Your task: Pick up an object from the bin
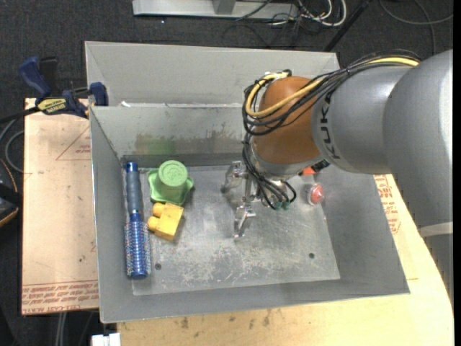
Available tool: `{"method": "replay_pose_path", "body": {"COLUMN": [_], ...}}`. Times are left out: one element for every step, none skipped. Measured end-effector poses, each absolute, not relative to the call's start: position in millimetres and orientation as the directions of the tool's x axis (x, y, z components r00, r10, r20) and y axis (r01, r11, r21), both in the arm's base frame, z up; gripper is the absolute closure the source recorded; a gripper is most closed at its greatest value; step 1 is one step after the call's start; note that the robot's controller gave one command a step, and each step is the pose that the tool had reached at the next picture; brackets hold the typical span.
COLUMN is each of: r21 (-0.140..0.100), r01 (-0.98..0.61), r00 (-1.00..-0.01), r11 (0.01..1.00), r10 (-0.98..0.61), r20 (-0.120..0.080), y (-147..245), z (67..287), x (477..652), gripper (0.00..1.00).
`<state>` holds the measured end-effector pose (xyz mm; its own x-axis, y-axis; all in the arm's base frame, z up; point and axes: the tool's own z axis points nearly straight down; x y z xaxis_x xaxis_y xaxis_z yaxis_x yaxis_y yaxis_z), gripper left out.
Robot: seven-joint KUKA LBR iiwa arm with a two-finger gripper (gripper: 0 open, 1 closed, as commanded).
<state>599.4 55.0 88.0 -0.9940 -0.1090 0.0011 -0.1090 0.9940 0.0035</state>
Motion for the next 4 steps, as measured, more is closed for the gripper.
{"method": "replay_pose_path", "body": {"r21": [0.003,0.002,0.003,0.004], "r01": [-0.03,-0.239,-0.24,-0.261], "r00": [-0.999,-0.971,-0.971,-0.965], "r11": [1.0,0.971,0.971,0.965], "r10": [-0.03,-0.239,-0.24,-0.261], "r20": [-0.015,-0.005,-0.006,-0.014], "y": [65.5,133.8,196.8,180.4], "z": [172.4,78.4,88.5,76.3], "x": [640.8,656.8,639.3,637.5], "gripper": [0.0,0.0,0.0,0.0]}}
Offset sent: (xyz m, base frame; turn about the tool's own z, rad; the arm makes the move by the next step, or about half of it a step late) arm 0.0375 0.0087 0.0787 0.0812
